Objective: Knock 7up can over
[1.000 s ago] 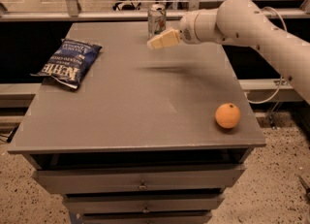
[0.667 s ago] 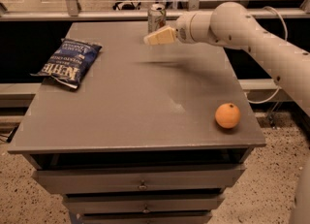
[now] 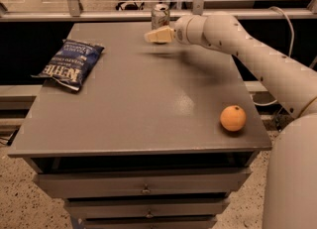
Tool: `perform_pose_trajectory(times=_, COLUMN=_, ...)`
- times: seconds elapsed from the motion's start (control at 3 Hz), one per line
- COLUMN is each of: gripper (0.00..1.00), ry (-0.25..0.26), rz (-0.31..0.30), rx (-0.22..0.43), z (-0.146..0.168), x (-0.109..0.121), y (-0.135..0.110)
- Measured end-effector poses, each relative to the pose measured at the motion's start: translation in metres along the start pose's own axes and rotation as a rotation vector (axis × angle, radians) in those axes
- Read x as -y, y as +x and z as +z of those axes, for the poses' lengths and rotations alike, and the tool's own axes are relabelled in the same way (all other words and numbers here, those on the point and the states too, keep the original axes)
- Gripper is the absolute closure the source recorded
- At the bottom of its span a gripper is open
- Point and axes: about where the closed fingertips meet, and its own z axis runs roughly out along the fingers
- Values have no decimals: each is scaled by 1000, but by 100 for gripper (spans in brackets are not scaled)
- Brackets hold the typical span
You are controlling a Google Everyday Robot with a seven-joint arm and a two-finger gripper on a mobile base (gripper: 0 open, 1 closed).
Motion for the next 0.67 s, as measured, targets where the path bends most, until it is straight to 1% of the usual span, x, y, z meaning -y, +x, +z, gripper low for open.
perform_pose_trajectory(times=0.33, gripper=13, ry=-24, rz=23, rx=24, z=13, x=-2, y=-5)
perform_pose_trajectory(times=0.67, gripper=37, ry=-63, rz=42, rx=45, z=20, x=-8, y=-12)
